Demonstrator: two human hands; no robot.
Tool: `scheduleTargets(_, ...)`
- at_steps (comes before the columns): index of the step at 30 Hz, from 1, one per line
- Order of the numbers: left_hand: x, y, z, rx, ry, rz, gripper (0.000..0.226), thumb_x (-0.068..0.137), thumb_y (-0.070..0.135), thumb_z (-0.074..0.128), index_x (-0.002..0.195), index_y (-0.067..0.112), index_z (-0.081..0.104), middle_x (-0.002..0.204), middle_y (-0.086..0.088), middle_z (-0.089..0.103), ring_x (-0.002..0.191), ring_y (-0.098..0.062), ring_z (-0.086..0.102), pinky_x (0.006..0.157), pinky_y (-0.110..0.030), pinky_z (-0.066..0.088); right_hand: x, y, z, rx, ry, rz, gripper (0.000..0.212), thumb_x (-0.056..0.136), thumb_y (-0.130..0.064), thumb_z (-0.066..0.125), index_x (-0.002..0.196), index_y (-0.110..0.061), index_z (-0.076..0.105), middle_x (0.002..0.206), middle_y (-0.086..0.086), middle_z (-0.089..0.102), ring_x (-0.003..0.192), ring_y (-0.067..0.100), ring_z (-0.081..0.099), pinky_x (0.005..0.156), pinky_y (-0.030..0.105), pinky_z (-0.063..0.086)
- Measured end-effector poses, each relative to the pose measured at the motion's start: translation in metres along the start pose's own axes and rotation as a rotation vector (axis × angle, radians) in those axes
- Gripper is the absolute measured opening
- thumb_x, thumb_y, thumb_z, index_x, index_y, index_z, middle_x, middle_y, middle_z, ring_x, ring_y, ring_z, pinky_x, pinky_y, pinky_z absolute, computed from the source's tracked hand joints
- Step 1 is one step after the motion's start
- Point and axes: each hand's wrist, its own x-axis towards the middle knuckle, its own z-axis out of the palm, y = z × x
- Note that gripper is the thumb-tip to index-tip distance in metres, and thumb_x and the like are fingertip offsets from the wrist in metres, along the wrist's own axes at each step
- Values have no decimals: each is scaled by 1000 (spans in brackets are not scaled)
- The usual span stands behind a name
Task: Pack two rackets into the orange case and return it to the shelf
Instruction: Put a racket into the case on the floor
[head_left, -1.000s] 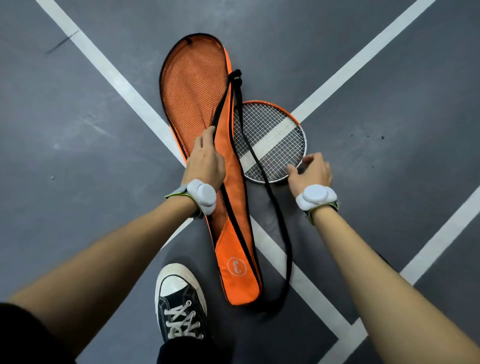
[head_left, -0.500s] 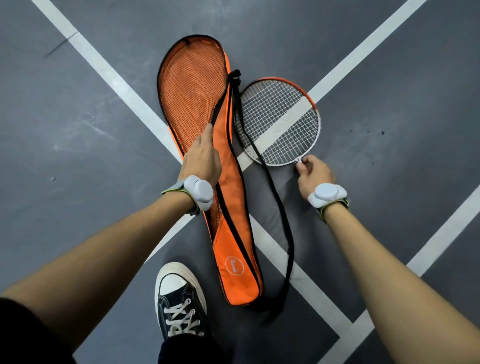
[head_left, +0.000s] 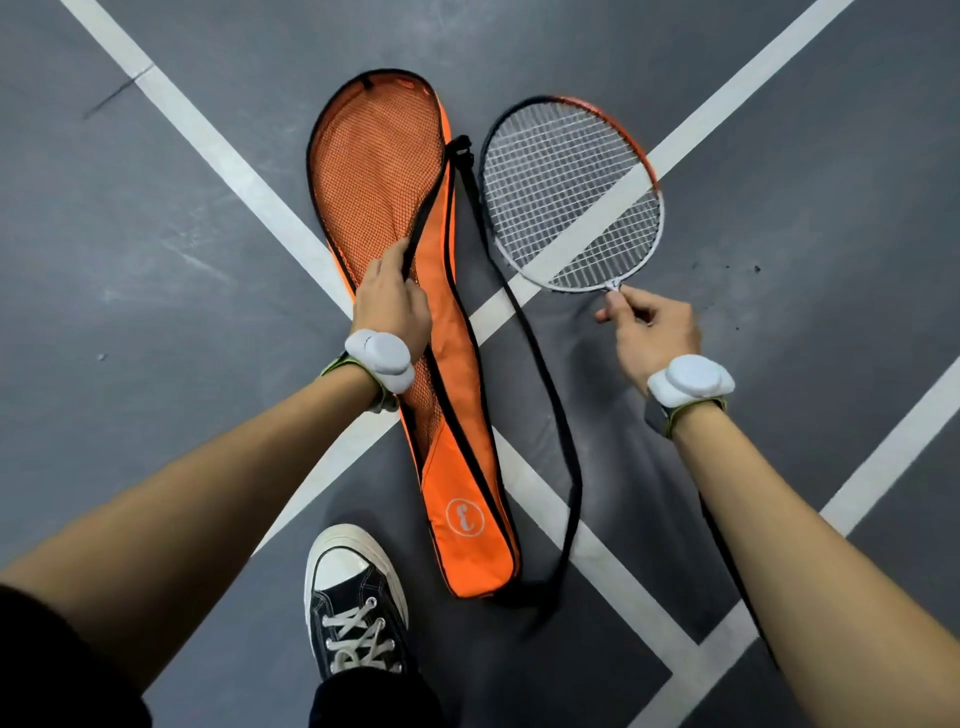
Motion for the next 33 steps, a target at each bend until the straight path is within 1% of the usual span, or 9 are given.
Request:
scheduleTargets(6,9,9,-3,-4,-8,-10,48,95,6,40,143,11,43,134,-14,54,122,-28,51,101,-28,35,-30,8,19,-70,-229,-62,18,93,-33,67,102,-25,80,74,-12,76,79,0,70,86,16,51)
scheduleTargets(9,7,16,1,22,-67,29,48,96,6,39,143,13,43,129,-15,55,117,-29,52,100,-35,39,-43,8,29,-120,-311,-136,17,94,-26,67,103,-24,80,76,-6,77,76,0,71,86,10,49)
scheduleTargets(11,2,20,5,44,-116,56,48,96,6,38,144,13,43,127,-15,55,115,-30,52,100,-37,40,-48,8,35,-147,-321,-158,17,94,-25,66,102,-23,81,75,-6,78,80,4,73,87,16,51)
scheduleTargets(16,-14,24,15,9,-226,128,44,97,5,41,141,9,48,119,-17,58,110,-29,53,93,-30,36,-47,9,45,-95,-367,-107,17,95,-31,64,99,-27,80,70,-14,74,80,0,70,83,17,51)
scheduleTargets(20,-32,30,23,-12,-346,196,44,97,4,43,140,9,50,119,-17,58,114,-31,54,100,-32,37,-38,8,58,-72,-345,-70,18,93,-38,64,98,-29,79,75,-15,76,81,5,71,77,22,52)
scheduleTargets(24,-37,33,25,-35,-376,195,44,96,3,42,139,10,51,128,-16,59,123,-31,53,108,-36,36,-28,4,72,-47,-362,-58,25,92,-40,65,95,-18,77,67,-12,64,68,7,56,69,28,47)
scheduleTargets(26,-38,36,25,-32,-420,219,45,95,3,42,138,11,53,128,-17,60,123,-32,54,108,-39,38,-24,1,77,-35,-372,-56,25,93,-38,63,94,-16,76,76,-6,73,72,9,61,72,32,51)
scheduleTargets(30,-45,37,29,-28,-450,221,45,95,4,44,140,8,49,122,-19,58,118,-32,53,103,-32,36,-15,-4,82,-56,-370,-60,13,91,-31,62,97,-25,72,76,-14,73,68,-8,67,71,20,49)
scheduleTargets(33,-43,31,27,-33,-393,186,47,94,5,47,141,6,46,128,-18,57,122,-31,52,103,-29,33,-15,-7,82,-108,-370,-64,18,90,-32,67,108,-29,69,92,-12,74,91,8,70,85,27,52)
